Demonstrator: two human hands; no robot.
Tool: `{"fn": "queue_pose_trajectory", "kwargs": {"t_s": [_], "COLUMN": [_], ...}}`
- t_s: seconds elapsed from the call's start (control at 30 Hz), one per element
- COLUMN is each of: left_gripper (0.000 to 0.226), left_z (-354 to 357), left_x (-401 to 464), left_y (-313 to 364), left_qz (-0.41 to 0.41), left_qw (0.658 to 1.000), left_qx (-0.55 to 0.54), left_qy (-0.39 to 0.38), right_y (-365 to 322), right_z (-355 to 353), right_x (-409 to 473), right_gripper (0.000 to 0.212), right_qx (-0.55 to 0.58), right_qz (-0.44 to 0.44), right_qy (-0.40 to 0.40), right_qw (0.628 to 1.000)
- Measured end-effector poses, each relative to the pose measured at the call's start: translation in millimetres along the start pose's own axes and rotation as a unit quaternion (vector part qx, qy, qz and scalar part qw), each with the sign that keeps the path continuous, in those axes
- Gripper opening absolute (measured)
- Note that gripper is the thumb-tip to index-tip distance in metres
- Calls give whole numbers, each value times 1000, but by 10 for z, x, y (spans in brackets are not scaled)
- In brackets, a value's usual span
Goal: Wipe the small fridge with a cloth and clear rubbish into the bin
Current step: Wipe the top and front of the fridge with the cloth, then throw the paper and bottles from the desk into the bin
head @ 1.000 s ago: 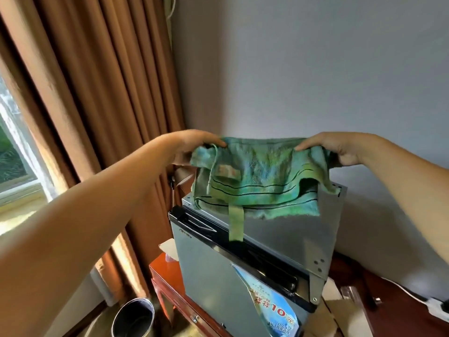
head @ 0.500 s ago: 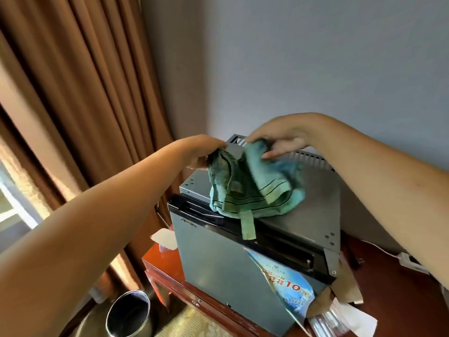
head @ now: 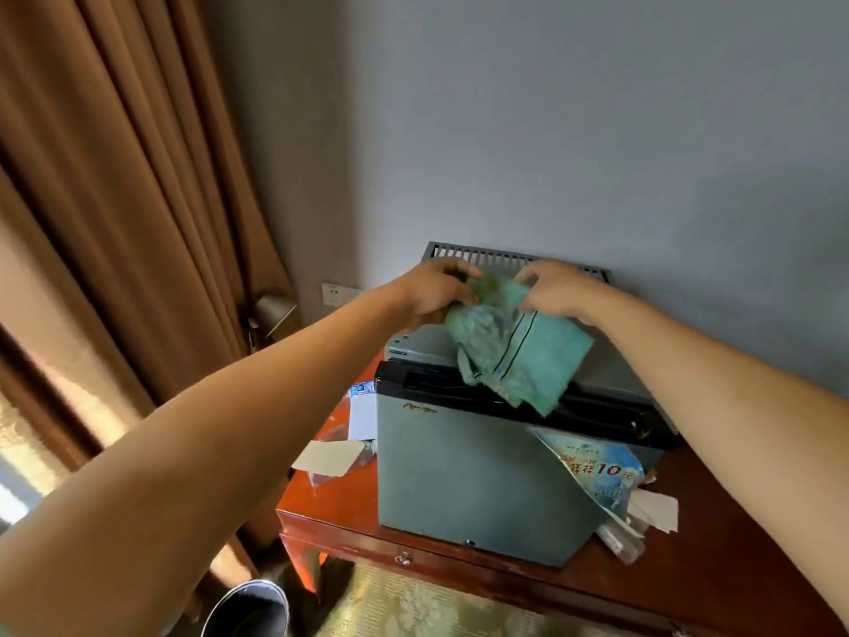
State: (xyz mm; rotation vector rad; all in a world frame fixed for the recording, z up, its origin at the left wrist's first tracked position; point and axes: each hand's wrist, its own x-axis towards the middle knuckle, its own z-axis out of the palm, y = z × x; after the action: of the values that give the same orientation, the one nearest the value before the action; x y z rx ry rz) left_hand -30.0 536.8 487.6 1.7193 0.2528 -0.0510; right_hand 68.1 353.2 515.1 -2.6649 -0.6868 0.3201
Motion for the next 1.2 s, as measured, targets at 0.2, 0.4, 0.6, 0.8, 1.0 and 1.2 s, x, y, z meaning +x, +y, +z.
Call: {"fn": "queue_pose_trajectory", "kwargs": {"t_s": [0.2,0.4,0.6,0.8,1.0,1.2], "left_gripper": [44,26,15,20,18,9], "left_z": [-252,-683,-990,-1183,-1370,-1572], "left_x": [-158,-214,-317,-239,-80,51], "left_y": [-144,-517,-986,-1521,-1944,-2371], "left_qz": [53,53,-7,-51,-108,-164], "left_qw": [982,989,992,989,980,968], "left_qx": [178,98,37,-2,-18,11], "left_qy": [22,97,119,139,163,190], "right_y": [-228,-919,-1475,-1743,-2055,-2252], "right_z": [44,520,926,1259,1714,2413], "right_x": [-128,-194,-53,293,741,1032], "right_gripper": [51,28,24,26,27,22], "right_qx": [-49,-46,-75,-123,-187,-280], "right_qz": [18,-81,-158,-207,-253,-221], "right_qy": [70,3,-34,-61,-83,-191], "right_qw": [996,996,984,969,946,914]}}
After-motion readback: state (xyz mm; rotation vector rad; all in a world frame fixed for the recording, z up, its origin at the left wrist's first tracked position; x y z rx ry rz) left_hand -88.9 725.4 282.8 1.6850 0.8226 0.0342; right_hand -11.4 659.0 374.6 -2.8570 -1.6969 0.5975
